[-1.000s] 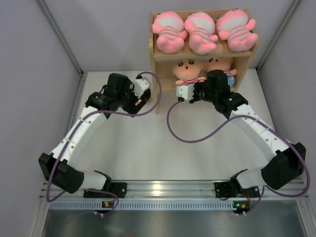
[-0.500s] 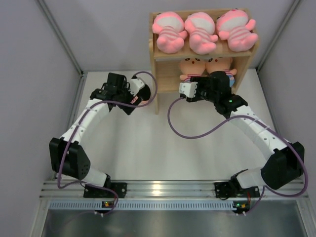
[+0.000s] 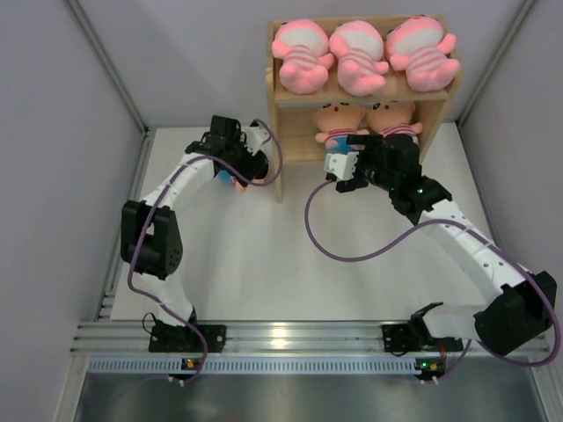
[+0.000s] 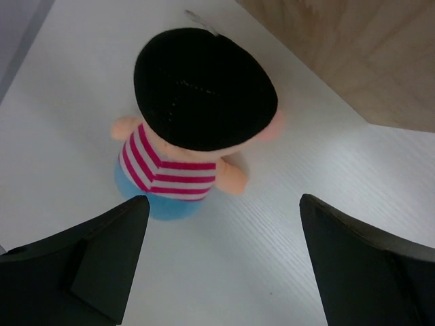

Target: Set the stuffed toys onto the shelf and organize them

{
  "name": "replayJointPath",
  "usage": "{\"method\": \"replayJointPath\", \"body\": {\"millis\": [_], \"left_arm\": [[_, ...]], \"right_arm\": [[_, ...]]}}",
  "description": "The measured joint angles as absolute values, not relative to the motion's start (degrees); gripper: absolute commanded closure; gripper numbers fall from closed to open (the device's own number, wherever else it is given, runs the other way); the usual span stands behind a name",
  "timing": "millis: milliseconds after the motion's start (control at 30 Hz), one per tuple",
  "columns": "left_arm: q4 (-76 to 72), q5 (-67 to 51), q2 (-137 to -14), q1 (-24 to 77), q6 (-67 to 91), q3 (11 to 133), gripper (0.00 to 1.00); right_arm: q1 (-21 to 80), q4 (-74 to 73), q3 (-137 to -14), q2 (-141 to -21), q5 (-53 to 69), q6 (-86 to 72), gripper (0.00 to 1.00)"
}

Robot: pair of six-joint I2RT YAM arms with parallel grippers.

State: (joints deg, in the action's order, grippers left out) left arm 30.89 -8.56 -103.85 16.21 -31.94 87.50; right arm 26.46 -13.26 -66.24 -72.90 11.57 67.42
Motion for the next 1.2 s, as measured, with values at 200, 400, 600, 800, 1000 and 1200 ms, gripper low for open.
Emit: {"method": "replayJointPath", "body": {"millis": [200,400,600,800,1000,1200], "left_arm": [[28.4,-8.0,-111.5,15.5,-33.2,94.4,0.01],[26.8,-9.8,-116.7,15.1,-32.8,96.3,0.03],[26.4,-13.8,-119.4,13.7,-31.7,96.6,0.46],[25.1,-16.3,-119.7,12.6,-31.8,95.9,1.00],[24.7,-19.7,-112.0,12.5,-27.7,87.6,1.00],[27.0,-31.0,-91.2,12.5,-14.7,79.2,1.00]], "right_arm": [[27.0,-13.6,-64.1,-69.8,11.3,67.4,0.17],[27.2,-13.8,-61.7,-65.5,11.1,67.4,0.17],[27.3,-13.8,-59.2,-62.7,10.8,67.4,0.18],[27.4,-13.8,-58.0,-61.0,10.9,66.5,0.18],[30.7,-13.8,-58.0,-58.5,10.6,66.3,0.18],[39.7,-13.6,-57.0,-56.7,9.1,65.9,0.19]]}}
